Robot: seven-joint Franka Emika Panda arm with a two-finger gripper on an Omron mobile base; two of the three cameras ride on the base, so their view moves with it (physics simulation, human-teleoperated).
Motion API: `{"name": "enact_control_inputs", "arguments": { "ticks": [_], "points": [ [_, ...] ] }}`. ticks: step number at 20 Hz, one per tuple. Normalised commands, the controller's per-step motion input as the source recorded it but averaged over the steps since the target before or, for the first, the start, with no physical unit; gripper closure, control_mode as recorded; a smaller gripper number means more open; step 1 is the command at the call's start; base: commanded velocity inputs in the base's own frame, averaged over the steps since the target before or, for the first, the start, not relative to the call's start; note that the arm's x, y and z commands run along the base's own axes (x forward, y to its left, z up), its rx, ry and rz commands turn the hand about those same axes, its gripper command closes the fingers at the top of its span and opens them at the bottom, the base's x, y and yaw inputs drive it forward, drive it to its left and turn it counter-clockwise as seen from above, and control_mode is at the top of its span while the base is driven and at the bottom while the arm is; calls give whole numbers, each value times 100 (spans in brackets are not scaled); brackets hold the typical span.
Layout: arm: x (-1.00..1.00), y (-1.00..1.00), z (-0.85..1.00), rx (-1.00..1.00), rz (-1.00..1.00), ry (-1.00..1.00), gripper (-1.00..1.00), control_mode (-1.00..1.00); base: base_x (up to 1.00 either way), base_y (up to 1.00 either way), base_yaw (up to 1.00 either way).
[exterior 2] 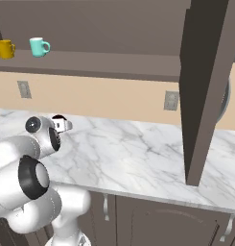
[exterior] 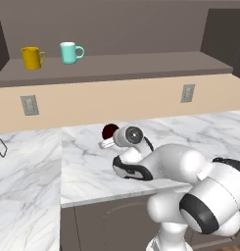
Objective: Pick the mug on the counter and place it in the cabinet with the handle facing the right, like the mugs already inside.
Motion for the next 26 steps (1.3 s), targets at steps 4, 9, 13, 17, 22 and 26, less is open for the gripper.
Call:
{"name": "enact_control_inputs", "arguments": {
  "ticks": [4,9,13,17,22,26],
  "points": [
    [-14,0,56,2,0,-4,100,-100,0,0,0],
    [-20,0,44,1,0,0,100,-100,0,0,0],
    [-17,0,40,0,0,0,100,-100,0,0,0],
    [-14,0,31,-1,0,3,100,-100,0,0,0],
    [-27,0,34,-1,0,0,100,-100,0,0,0],
    [-31,0,29,-2,0,0,100,-100,0,0,0]
  ]
}}
